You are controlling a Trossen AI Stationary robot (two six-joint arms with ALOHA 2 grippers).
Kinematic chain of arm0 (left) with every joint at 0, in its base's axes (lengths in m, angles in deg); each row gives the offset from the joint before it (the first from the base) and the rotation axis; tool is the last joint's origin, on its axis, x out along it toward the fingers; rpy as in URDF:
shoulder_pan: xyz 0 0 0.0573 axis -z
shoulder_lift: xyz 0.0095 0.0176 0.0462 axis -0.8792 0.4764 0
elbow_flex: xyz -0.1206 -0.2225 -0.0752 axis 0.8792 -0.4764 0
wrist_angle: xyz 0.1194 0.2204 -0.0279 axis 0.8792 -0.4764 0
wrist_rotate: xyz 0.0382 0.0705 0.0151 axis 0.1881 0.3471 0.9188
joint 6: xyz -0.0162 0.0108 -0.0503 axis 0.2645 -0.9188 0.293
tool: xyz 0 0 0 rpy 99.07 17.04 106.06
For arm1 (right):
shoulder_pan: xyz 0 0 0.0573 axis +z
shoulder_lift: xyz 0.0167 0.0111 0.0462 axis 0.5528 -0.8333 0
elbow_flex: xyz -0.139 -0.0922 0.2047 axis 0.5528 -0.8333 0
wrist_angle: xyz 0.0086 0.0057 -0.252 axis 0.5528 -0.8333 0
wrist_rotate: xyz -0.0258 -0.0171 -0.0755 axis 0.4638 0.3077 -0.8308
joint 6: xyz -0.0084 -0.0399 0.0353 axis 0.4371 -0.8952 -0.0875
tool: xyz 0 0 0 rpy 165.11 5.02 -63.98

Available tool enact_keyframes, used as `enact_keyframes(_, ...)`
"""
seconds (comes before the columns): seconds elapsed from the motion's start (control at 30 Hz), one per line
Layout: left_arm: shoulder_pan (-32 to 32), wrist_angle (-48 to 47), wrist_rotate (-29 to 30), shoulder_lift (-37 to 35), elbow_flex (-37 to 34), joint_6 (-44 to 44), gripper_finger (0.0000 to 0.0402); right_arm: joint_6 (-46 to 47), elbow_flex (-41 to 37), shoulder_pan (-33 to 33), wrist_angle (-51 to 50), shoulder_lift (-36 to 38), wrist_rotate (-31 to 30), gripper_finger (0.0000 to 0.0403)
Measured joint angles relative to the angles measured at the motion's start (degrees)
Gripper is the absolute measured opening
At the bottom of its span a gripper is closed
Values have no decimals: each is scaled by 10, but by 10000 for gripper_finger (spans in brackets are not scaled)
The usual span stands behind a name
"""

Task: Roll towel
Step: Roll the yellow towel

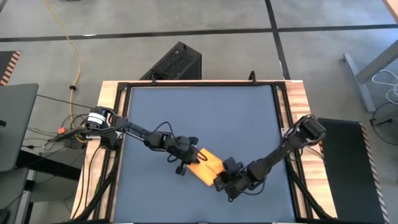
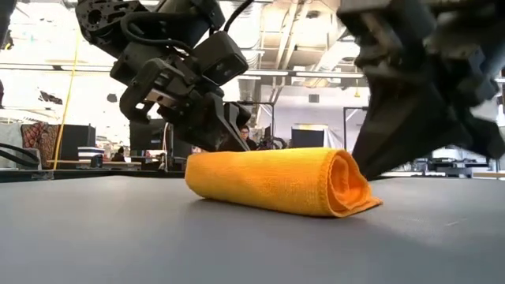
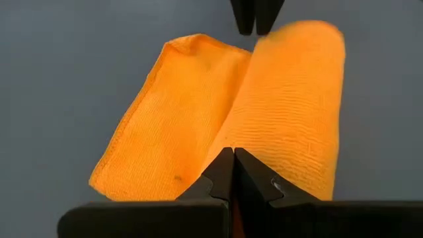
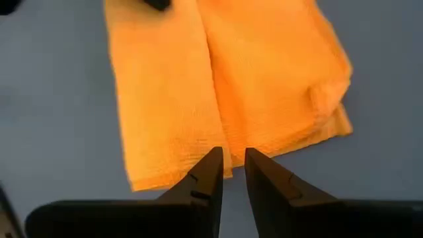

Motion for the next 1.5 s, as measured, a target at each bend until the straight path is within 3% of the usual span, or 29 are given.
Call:
enact_keyframes(0.3,-11,1,-7,0,0,9,0,-38,1,-4,1,21,-14,93)
enact_keyframes(0.57,-22,7,-11,10,1,23,0,-282,3,-3,201,21,-32,93)
enact_keyframes(0.7,-27,6,-35,47,8,46,0,-357,3,-5,209,21,-38,93)
enact_keyframes(0.83,-27,10,-47,73,21,69,0,-405,20,0,176,21,-40,93)
enact_keyframes(0.97,-29,-2,-47,74,24,96,0,-470,70,14,69,21,-39,93)
enact_keyframes(1.13,-41,-70,-89,72,27,157,0,-635,107,42,-35,21,-39,93)
enact_keyframes(1.33,-34,-105,-133,71,26,216,0,-724,108,54,-76,21,-7,103)
enact_keyframes(1.5,-17,-112,-163,72,25,279,0,-783,108,43,-53,21,1,144)
